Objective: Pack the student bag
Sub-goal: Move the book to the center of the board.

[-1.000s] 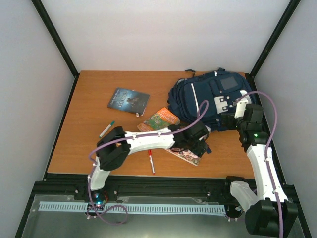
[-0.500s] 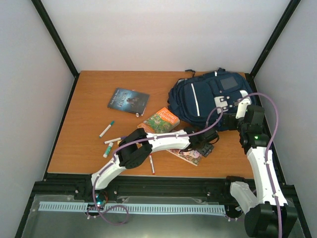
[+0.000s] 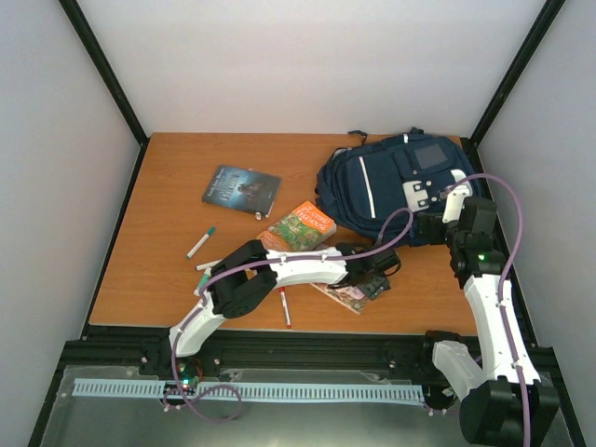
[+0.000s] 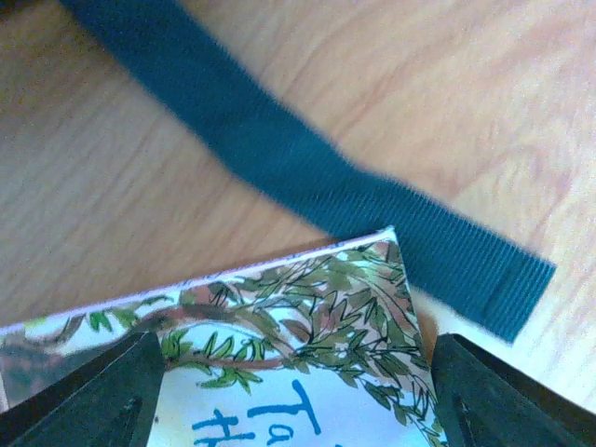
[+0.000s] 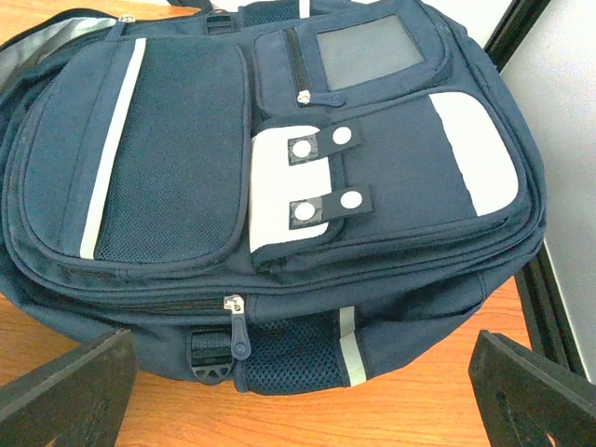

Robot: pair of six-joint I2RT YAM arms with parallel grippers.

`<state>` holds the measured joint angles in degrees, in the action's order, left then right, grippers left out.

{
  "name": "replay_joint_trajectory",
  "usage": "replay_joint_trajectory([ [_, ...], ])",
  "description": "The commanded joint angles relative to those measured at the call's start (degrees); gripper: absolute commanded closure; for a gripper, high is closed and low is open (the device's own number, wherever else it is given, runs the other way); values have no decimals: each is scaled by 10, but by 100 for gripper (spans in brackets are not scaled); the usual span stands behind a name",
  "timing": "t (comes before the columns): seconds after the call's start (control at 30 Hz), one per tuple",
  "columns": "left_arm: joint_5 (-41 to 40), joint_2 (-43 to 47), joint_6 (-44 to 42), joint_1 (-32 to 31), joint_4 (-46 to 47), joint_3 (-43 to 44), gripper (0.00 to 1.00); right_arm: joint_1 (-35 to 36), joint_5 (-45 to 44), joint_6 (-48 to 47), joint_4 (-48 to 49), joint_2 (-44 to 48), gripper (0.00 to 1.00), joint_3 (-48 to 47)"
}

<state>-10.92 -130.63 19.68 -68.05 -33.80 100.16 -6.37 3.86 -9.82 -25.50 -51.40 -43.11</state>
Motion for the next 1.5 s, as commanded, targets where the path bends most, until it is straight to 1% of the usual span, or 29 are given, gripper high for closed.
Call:
replay_joint_trajectory([
  [0.0, 8, 43, 7, -4, -45, -85, 19, -5, 10, -5, 7, -9, 0, 0],
  [0.17, -10, 98, 3, -4, -54, -163, 19, -5, 15, -6, 6, -12, 0, -1],
  [0.4, -24, 148, -4, -3, -57, -247, 18, -5, 16, -7, 5, -14, 0, -1],
  [0.57, -49, 170, -5, -4, -59, -281, 18, -5, 18, -7, 5, -13, 0, 0],
  [0.87, -60, 220, -1, -3, -63, -336, 18, -4, 31, -7, 1, -19, 0, -2],
  [1.0, -34, 249, 0, -3, -64, -330, 18, -4, 39, -9, 0, -30, 0, -4],
  [1.07, -16, 276, -6, -3, -57, -318, 15, -4, 47, -10, -1, -36, 0, -4],
  [1.1, -4, 292, -9, -4, -50, -311, 13, -4, 55, -12, -3, -38, 0, -4],
  [1.13, 10, 312, -12, -3, -41, -304, 2, -4, 67, -16, -5, -39, 0, -4],
  [1.17, 17, 334, -11, -3, -32, -299, 1, -4, 86, -21, -6, -40, 0, -3],
  [1.23, -10, 373, 3, -3, -25, -281, 0, -4, 146, -36, -21, -43, 0, -7],
  [1.3, -76, 397, 18, -2, -49, -242, 0, -4, 200, -31, -49, -48, 0, -29],
  [1.37, -159, 411, 35, 3, -84, -208, 0, -4, 262, -40, -67, -54, 0, -52],
  [1.4, -178, 412, 31, 11, -99, -192, 0, -3, 274, -47, -72, -56, 0, -64],
  [1.47, -200, 407, 35, 33, -138, -160, 1, -1, 266, -62, -81, -55, 0, -92],
])
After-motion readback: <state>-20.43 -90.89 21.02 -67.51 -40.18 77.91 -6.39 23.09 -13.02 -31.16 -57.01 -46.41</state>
